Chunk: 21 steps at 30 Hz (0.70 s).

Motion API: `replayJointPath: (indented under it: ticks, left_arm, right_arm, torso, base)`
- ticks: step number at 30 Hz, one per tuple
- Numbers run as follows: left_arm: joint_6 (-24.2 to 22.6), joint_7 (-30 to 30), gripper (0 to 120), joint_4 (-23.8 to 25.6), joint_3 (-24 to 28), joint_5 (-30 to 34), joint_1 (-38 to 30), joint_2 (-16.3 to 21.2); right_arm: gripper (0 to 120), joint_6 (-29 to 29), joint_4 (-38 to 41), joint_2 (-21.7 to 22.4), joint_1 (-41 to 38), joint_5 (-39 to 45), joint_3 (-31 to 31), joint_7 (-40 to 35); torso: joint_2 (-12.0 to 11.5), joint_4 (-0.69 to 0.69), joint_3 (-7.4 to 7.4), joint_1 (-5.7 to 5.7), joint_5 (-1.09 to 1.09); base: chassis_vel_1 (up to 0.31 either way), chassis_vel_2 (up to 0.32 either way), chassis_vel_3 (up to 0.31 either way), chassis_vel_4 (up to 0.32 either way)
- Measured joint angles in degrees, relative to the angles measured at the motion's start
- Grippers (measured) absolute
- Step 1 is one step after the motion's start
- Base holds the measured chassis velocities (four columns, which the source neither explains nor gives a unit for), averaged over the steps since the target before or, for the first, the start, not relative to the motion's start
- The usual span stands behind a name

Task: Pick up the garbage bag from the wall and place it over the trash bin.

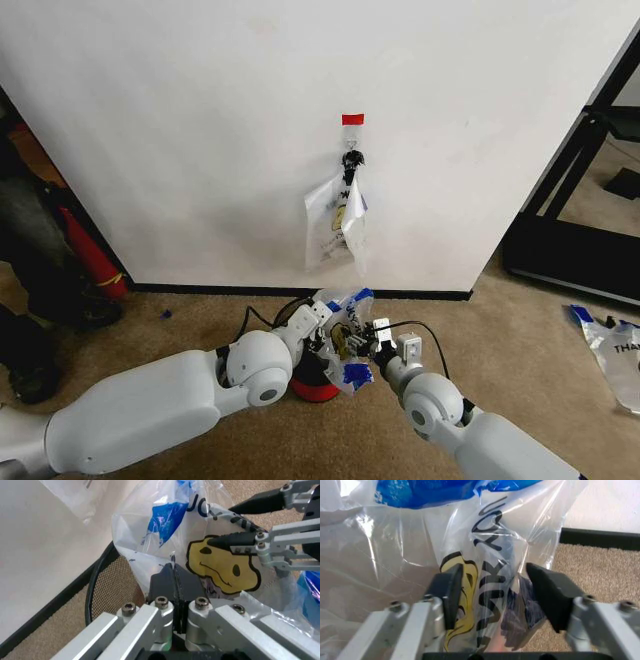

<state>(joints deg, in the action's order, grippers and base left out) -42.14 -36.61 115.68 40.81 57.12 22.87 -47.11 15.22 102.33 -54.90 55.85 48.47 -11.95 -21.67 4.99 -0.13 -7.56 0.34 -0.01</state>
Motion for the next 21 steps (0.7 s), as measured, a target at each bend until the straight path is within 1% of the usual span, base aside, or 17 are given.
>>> replayJointPath:
  ticks: [3,4,5,7,9,12,13,21]
  left_arm:
    - [0.0,0.0,0,0.0,0.0,0.0,0.0,-0.1]
    - [0.0,0.0,0,0.0,0.0,0.0,0.0,-0.1]
    - [0.0,0.0,0,0.1,0.0,0.0,0.0,-0.1]
    - [0.0,0.0,0,0.3,0.0,0.0,0.1,-0.1]
    - [0.0,0.0,0,0.3,0.0,0.0,0.2,-0.1]
    - [0.0,0.0,0,0.5,-0.5,0.0,1.0,-0.1]
    - [0.0,0.0,0,0.6,-0.6,0.0,1.2,-0.1]
    - [0.0,-0.3,0,1.2,-2.2,0.0,2.0,0.3]
  right_arm:
    - [37,2.1,0.1,-0.4,-0.3,1.0,0.0,-1.3]
    - [30,3.4,0.4,-0.6,-0.4,1.5,0.0,-1.9]
    - [29,3.8,0.6,-0.7,-0.4,1.7,-0.1,-2.2]
    - [19,4.3,0.8,-1.0,-0.6,2.2,-0.2,-2.9]
    - [17,4.4,0.8,-1.2,-0.7,2.4,-0.3,-3.2]
    - [3,4.9,0.5,-2.0,-1.5,3.6,-0.6,-4.6]
    - [2,5.1,0.4,-2.1,-1.8,4.0,-0.7,-5.1]
    - [2,5.6,2.5,-1.4,-1.5,5.1,-0.1,-7.6]
  torso:
    - [0.0,0.00,0.00,0.00,0.01]
    - [0.0,0.00,0.00,0.00,0.00]
    - [0.0,0.00,0.00,0.00,0.01]
    - [0.0,0.00,0.00,0.00,0.00]
    - [0.0,0.00,0.00,0.00,0.00]
    - [0.0,0.01,0.00,0.00,0.00]
    - [0.0,0.01,0.00,0.00,0.01]
    - [0.0,0.01,0.00,0.00,0.00]
  base:
    - [0.000,0.000,0.000,0.000]
    - [0.000,0.000,0.000,0.000]
    - [0.000,0.000,0.000,0.000]
    - [0.000,0.000,0.000,0.000]
    - [0.000,0.000,0.000,0.000]
    - [0.000,0.000,0.000,0.000]
    - [0.000,0.000,0.000,0.000]
    - [0.000,0.000,0.000,0.000]
